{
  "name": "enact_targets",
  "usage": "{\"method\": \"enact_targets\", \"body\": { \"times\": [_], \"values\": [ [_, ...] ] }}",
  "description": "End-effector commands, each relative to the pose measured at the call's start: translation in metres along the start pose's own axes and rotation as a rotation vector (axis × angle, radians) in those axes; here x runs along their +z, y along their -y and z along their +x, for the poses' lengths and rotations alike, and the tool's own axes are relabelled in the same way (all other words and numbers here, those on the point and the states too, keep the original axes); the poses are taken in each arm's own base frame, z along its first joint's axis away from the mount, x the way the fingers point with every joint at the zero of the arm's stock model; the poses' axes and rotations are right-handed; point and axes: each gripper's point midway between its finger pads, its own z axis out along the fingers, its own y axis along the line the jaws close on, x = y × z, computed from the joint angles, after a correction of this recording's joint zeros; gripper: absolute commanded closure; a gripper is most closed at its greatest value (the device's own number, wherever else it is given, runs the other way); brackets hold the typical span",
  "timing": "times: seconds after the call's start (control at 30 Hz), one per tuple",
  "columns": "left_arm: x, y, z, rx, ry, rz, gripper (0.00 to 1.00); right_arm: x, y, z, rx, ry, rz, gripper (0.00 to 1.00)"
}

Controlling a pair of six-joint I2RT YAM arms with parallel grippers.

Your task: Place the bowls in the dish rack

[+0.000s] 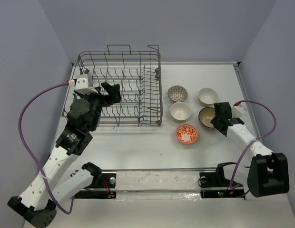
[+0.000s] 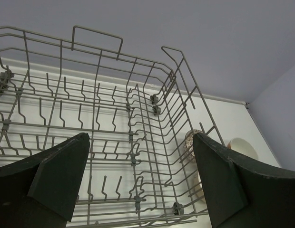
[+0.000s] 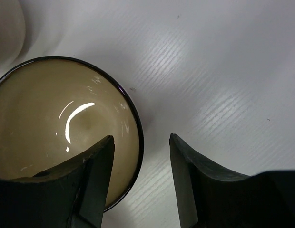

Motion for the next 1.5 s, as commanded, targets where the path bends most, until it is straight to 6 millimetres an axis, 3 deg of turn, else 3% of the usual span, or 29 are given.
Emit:
{"method": "enact_targets", "body": {
  "times": [0.0, 0.13, 0.33, 0.5, 0.63, 0.77, 0.97, 1.1, 1.27, 1.43, 1.47],
  "values": [
    [-0.003, 0.006, -0.028, -0.024, 0.072, 0.010, 0.01, 0.008, -0.008, -0.002, 0.050, 0.019, -0.018, 0.45],
    [-0.003, 0.006, -0.027, -0.024, 0.071, 0.009, 0.01, 0.014, -0.009, 0.001, 0.056, 0.006, -0.016, 0.45],
    [-0.003, 0.006, -0.027, -0.023, 0.070, 0.007, 0.01, 0.018, -0.014, 0.004, 0.063, 0.000, -0.032, 0.56],
    [-0.001, 0.005, -0.025, -0.024, 0.064, -0.001, 0.01, 0.022, -0.018, 0.007, 0.076, -0.001, -0.046, 0.75],
    [0.002, 0.005, -0.022, -0.023, 0.052, -0.004, 0.01, 0.023, -0.018, 0.009, 0.076, -0.004, -0.049, 0.98],
    [0.005, 0.005, -0.016, -0.026, 0.029, -0.013, 0.01, 0.019, -0.018, 0.005, 0.069, 0.009, -0.064, 0.99],
    [0.007, 0.012, -0.015, -0.022, -0.004, 0.009, 0.01, -0.014, -0.026, -0.028, 0.074, 0.081, -0.164, 0.99],
    [0.008, 0.015, -0.014, -0.030, -0.018, 0.018, 0.01, -0.045, -0.040, -0.060, 0.098, 0.128, -0.251, 0.99],
    [0.009, 0.021, -0.014, -0.036, -0.033, 0.039, 0.01, -0.074, -0.048, -0.081, 0.106, 0.152, -0.327, 0.99],
    [0.017, 0.035, -0.009, -0.030, -0.092, 0.083, 0.01, -0.106, -0.080, -0.102, 0.080, 0.142, -0.487, 0.99],
    [0.021, 0.038, -0.006, -0.025, -0.111, 0.088, 0.01, -0.115, -0.093, -0.111, 0.079, 0.142, -0.537, 0.99]
  ]
}}
